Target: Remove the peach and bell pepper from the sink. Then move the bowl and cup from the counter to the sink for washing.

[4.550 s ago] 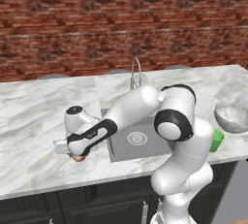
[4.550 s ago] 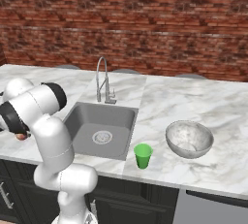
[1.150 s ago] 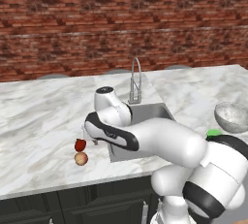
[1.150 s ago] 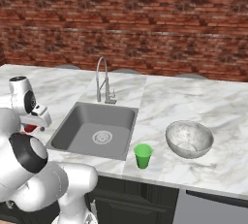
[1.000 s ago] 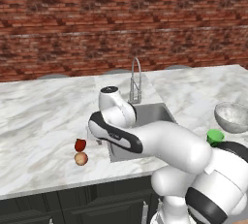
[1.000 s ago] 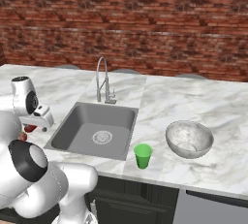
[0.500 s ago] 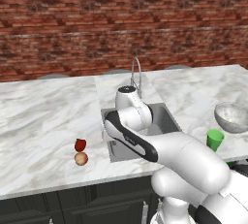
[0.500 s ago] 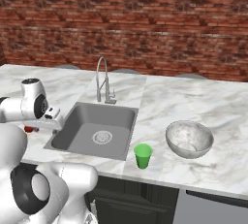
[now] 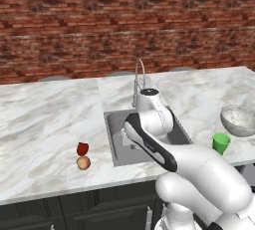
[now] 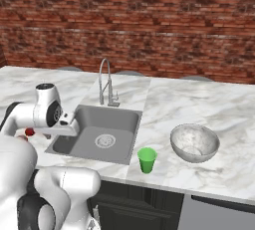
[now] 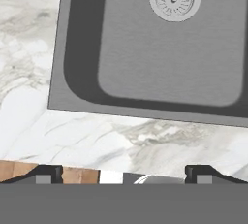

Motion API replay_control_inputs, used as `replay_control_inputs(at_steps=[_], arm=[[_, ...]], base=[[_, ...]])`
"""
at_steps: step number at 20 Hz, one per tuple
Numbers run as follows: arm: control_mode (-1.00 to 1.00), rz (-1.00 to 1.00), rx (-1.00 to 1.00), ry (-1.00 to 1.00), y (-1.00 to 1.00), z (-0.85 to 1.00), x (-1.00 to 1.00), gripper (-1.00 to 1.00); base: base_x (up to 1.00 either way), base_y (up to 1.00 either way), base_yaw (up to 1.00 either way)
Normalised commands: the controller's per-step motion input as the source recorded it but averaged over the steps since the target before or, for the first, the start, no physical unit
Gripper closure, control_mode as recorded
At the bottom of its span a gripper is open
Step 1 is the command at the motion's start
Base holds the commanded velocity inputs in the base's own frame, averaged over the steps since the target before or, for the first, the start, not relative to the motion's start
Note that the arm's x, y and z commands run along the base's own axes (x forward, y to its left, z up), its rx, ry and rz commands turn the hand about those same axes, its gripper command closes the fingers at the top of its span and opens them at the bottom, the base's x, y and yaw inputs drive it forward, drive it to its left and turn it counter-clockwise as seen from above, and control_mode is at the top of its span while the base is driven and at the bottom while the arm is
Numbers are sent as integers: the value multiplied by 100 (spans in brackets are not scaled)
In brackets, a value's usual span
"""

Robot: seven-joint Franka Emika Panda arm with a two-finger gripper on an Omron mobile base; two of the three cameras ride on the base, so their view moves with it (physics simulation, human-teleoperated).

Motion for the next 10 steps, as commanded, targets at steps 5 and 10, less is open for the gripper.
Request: replay_control_inputs(at_steps=[5, 10], arm=[[-100, 1, 0, 0, -49, 3, -4, -100], [-100, 0, 0, 0, -49, 5, -2, -100]], base=[[0, 0, 0], [0, 0, 0]])
